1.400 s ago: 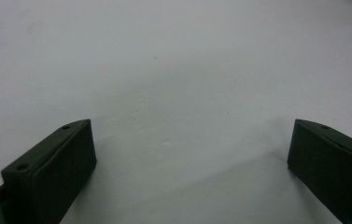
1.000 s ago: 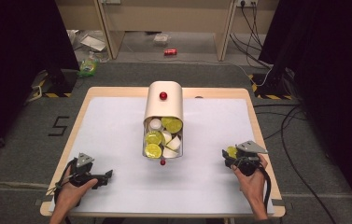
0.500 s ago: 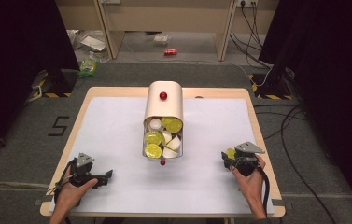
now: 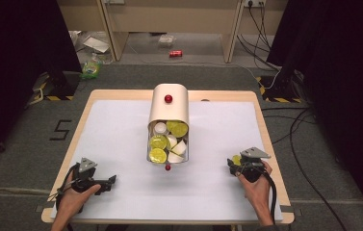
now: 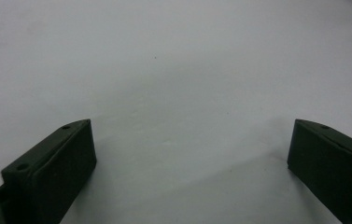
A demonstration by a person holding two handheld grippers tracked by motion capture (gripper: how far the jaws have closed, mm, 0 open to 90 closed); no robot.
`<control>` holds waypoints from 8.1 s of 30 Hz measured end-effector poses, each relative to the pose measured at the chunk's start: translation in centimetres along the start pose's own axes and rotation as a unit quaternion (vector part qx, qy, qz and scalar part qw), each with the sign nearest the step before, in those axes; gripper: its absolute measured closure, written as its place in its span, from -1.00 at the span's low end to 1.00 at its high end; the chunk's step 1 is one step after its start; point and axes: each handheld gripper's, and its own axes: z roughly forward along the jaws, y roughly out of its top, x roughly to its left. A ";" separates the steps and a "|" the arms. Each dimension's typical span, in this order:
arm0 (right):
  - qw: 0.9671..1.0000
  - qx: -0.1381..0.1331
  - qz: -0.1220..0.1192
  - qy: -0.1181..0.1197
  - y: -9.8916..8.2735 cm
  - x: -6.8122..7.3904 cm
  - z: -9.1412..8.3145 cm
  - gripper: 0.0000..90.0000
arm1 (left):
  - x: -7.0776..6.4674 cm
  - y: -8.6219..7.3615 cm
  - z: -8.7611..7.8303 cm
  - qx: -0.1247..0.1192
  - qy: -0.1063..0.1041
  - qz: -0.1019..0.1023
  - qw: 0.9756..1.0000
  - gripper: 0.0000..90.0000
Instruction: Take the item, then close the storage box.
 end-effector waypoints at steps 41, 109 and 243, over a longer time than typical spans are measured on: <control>0.994 -0.098 0.008 0.039 2.0 2.3 -3.6 -0.31 | 0.0 0.0 0.0 0.000 -0.001 -0.001 1.000 -0.98; 0.985 -0.132 -0.036 0.104 0.7 9.1 -6.1 -0.43 | 0.0 0.0 0.0 0.001 0.001 0.001 1.000 -0.99; 0.977 -0.185 -0.065 0.087 5.3 13.7 -1.7 -0.66 | -0.1 0.0 0.1 0.000 0.002 0.002 1.000 -1.00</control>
